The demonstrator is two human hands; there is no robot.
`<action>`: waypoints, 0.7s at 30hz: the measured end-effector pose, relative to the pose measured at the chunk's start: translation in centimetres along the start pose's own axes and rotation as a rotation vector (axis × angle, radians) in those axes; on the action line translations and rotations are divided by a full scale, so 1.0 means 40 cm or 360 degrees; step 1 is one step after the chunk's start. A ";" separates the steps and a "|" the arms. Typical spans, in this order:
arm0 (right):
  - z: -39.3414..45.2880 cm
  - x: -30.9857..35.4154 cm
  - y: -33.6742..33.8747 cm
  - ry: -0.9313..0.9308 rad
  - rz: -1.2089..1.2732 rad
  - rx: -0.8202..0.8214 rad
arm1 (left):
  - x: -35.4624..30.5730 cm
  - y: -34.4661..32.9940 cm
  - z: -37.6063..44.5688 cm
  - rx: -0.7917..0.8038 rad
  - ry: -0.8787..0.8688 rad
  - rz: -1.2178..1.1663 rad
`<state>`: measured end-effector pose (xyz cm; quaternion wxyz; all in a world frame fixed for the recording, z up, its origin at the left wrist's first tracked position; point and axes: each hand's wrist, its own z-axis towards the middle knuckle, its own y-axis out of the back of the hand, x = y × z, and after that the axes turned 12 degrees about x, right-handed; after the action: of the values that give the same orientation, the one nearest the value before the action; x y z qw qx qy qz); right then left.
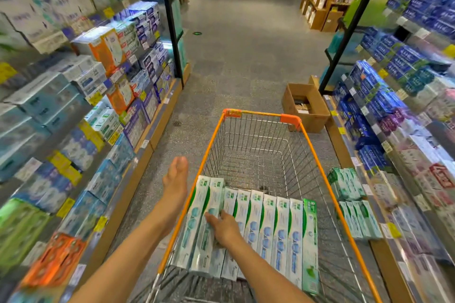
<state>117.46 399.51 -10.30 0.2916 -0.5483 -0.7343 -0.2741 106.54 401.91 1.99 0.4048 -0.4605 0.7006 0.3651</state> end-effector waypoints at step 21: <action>-0.757 -0.225 0.715 0.0318 -0.0674 -0.1438 | -0.157 -0.538 -0.047 0.0334 -0.0555 0.0338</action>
<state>151.00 378.92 6.09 0.0322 -0.4300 -0.6061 -0.6684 127.89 395.79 5.45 0.5247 -0.2695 0.6987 0.4048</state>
